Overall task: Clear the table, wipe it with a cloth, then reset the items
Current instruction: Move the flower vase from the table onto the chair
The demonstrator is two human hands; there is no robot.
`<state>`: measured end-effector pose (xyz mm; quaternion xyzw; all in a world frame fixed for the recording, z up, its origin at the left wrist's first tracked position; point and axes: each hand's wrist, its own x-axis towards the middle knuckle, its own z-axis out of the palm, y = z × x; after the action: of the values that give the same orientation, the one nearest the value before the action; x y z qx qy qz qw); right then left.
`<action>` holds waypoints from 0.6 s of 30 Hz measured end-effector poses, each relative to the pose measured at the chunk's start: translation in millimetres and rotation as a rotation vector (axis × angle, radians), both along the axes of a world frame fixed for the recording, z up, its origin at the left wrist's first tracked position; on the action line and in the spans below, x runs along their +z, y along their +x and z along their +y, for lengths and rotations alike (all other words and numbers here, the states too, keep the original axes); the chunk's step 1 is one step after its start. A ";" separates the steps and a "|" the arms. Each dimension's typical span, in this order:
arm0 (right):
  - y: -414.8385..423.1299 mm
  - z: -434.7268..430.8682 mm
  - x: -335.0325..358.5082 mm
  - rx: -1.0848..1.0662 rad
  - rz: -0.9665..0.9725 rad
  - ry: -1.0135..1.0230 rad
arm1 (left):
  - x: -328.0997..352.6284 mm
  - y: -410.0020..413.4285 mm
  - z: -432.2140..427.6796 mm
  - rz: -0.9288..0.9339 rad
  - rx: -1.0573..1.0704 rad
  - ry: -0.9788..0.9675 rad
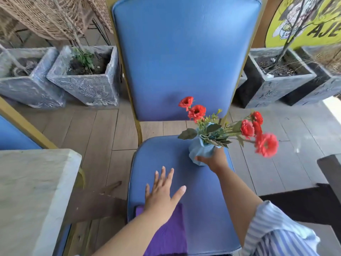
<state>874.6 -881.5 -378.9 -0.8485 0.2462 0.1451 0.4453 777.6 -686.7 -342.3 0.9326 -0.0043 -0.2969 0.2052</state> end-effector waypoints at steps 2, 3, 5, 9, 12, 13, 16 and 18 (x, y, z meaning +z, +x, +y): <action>1.0 -0.6 0.3 0.006 0.002 0.008 | 1.4 -3.8 -1.2 0.002 0.005 -0.002; -0.7 -0.8 1.9 -0.001 0.008 0.017 | 3.0 -6.5 -2.1 0.004 0.010 -0.005; -7.5 -2.6 6.7 -0.019 0.009 0.024 | 7.8 -13.3 -4.9 0.009 0.018 -0.015; -42.2 -1.6 33.9 -0.072 -0.058 0.084 | 30.0 -32.7 -12.0 0.012 0.038 -0.037; -89.2 6.5 64.3 -0.056 -0.047 0.109 | 61.8 -55.6 -14.0 0.004 0.055 -0.068; -104.7 10.5 75.1 -0.023 -0.040 0.104 | 74.7 -65.2 -13.1 -0.005 0.067 -0.082; -143.0 24.8 107.2 0.091 -0.067 0.111 | 115.9 -99.4 -6.0 -0.060 0.108 -0.086; -165.0 37.7 132.1 0.169 -0.125 0.119 | 142.2 -126.5 1.4 -0.115 0.150 -0.068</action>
<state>709.6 -843.8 -246.9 -0.8456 0.1364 0.1436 0.4957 651.1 -685.3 -200.2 0.9382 0.0435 -0.2265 0.2579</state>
